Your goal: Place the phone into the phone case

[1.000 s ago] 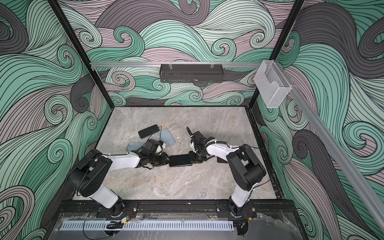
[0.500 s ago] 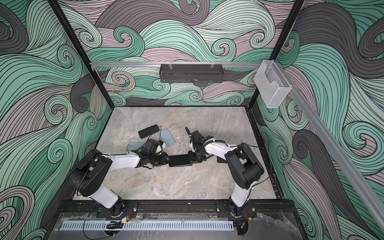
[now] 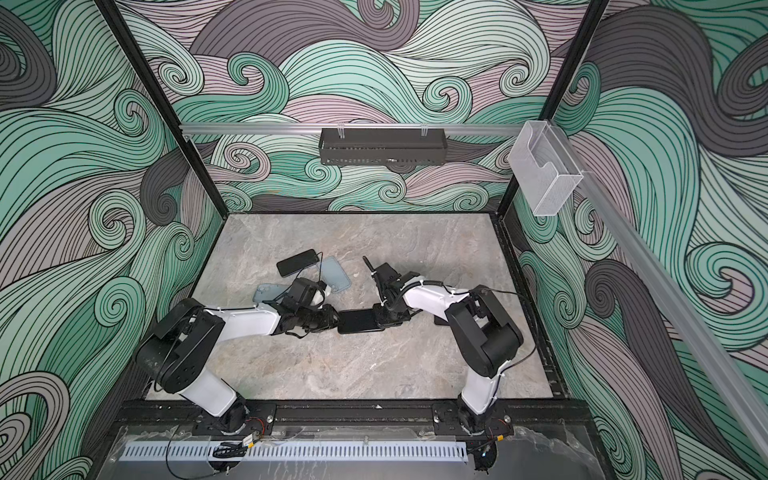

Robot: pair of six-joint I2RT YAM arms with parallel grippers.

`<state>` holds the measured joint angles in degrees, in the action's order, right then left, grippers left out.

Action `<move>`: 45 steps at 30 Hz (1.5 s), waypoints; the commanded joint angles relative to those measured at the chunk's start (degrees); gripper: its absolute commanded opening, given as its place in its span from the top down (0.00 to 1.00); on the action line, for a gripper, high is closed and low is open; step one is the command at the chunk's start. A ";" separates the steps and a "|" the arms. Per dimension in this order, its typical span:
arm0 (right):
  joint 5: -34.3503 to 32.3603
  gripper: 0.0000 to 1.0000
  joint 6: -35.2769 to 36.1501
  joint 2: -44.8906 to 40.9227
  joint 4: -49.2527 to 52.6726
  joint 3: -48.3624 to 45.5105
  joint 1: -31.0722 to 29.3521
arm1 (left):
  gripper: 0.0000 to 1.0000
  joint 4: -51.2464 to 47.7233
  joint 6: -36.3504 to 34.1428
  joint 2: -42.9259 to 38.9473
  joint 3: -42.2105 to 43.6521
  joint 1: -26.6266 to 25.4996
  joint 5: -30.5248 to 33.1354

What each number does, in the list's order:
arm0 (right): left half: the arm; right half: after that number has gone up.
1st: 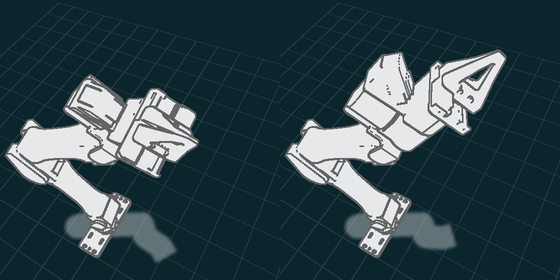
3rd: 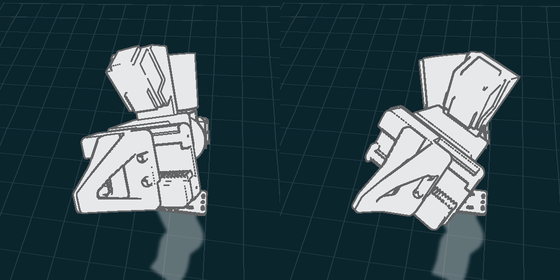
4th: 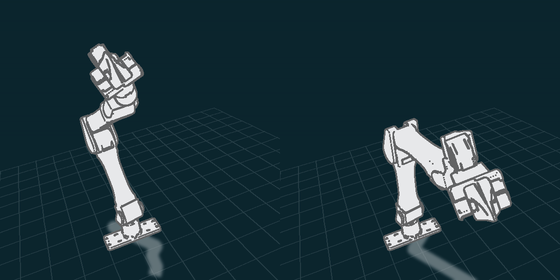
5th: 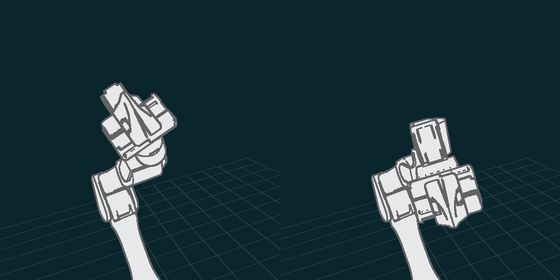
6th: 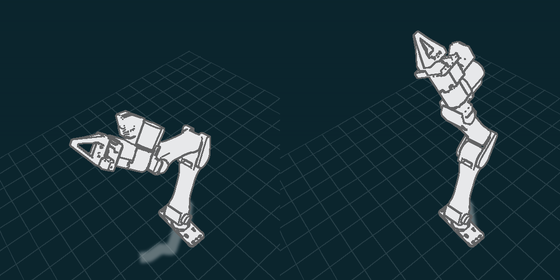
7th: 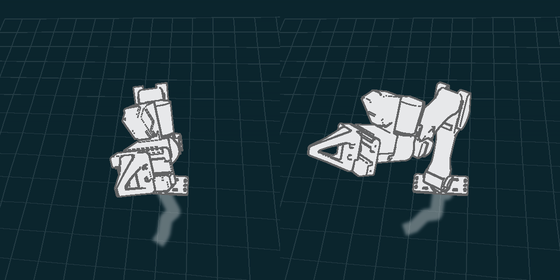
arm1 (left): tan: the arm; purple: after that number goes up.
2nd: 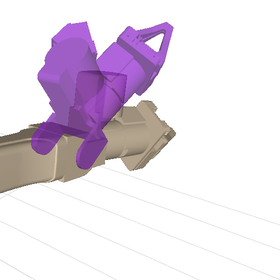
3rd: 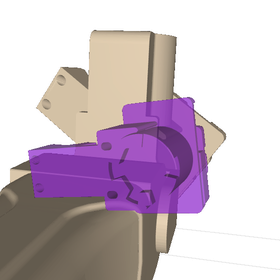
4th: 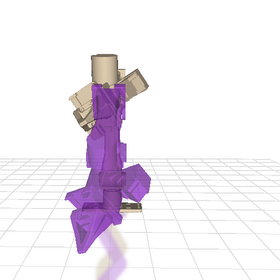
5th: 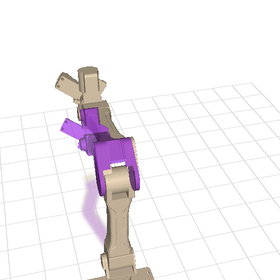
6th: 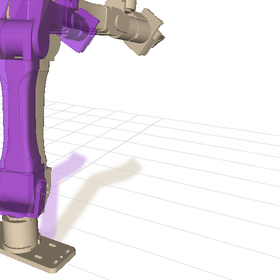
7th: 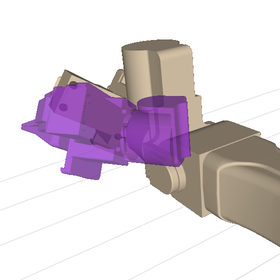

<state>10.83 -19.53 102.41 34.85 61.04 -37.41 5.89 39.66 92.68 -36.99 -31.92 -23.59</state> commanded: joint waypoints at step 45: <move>7.31 0.80 4.14 -2.55 -1.16 6.77 6.61 | 0.62 -10.49 -4.06 1.88 -8.60 -0.07 5.45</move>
<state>13.43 -16.88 98.28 34.13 66.94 -31.42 -1.08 37.67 93.38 -43.33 -32.01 -20.23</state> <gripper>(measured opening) 0.200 0.378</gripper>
